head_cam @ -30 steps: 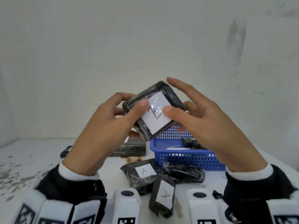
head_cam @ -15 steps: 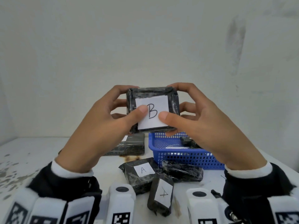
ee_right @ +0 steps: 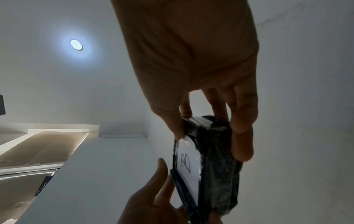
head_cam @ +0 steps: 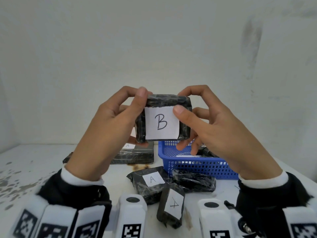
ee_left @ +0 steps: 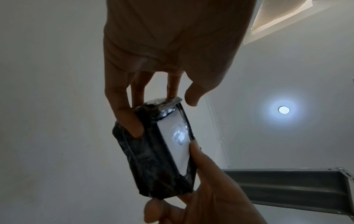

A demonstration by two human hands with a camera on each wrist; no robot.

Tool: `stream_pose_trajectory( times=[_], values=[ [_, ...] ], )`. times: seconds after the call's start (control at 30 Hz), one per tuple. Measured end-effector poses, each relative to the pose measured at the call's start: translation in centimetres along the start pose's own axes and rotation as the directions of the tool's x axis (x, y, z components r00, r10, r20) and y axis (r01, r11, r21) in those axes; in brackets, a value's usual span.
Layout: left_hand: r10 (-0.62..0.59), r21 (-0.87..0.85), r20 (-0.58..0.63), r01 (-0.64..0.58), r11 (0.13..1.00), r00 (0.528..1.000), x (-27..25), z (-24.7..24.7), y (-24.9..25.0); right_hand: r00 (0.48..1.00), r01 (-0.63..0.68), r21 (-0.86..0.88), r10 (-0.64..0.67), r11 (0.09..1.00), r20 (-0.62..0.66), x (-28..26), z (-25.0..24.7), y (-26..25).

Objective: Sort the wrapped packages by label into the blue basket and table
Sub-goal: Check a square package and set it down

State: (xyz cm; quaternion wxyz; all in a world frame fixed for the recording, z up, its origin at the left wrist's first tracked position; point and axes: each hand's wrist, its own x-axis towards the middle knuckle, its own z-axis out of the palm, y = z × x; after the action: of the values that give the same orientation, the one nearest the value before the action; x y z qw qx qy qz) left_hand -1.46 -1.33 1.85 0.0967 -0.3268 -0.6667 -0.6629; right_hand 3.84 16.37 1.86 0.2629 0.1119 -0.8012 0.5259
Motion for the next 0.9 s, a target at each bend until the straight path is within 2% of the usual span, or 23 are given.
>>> stream_pose_trajectory(
  times=[0.2, 0.37, 0.67, 0.9],
  values=[
    [-0.047, -0.032, -0.012, 0.046, 0.998, 0.999, 0.2, -0.4, -0.2, 1.0, -0.012, 0.052, 0.011, 0.999, 0.011, 0.0, 0.3, -0.1],
    [-0.131, -0.054, 0.008, 0.131, 0.99, 0.991, 0.5, -0.4, -0.3, 1.0, 0.0, 0.038, -0.001, 0.999, 0.016, 0.1, 0.2, -0.1],
    [-0.149, -0.072, -0.031, 0.147, 0.987, 0.988, 0.7, 0.5, -0.9, 1.0, -0.003, 0.137, 0.001, 0.991, 0.015, 0.1, 0.3, 0.3],
    [-0.138, -0.045, 0.045, 0.14, 0.989, 0.989, 0.3, 0.7, -0.4, 1.0, -0.005, 0.122, 0.005, 0.993, -0.005, 0.2, 0.3, 0.6]
  ],
)
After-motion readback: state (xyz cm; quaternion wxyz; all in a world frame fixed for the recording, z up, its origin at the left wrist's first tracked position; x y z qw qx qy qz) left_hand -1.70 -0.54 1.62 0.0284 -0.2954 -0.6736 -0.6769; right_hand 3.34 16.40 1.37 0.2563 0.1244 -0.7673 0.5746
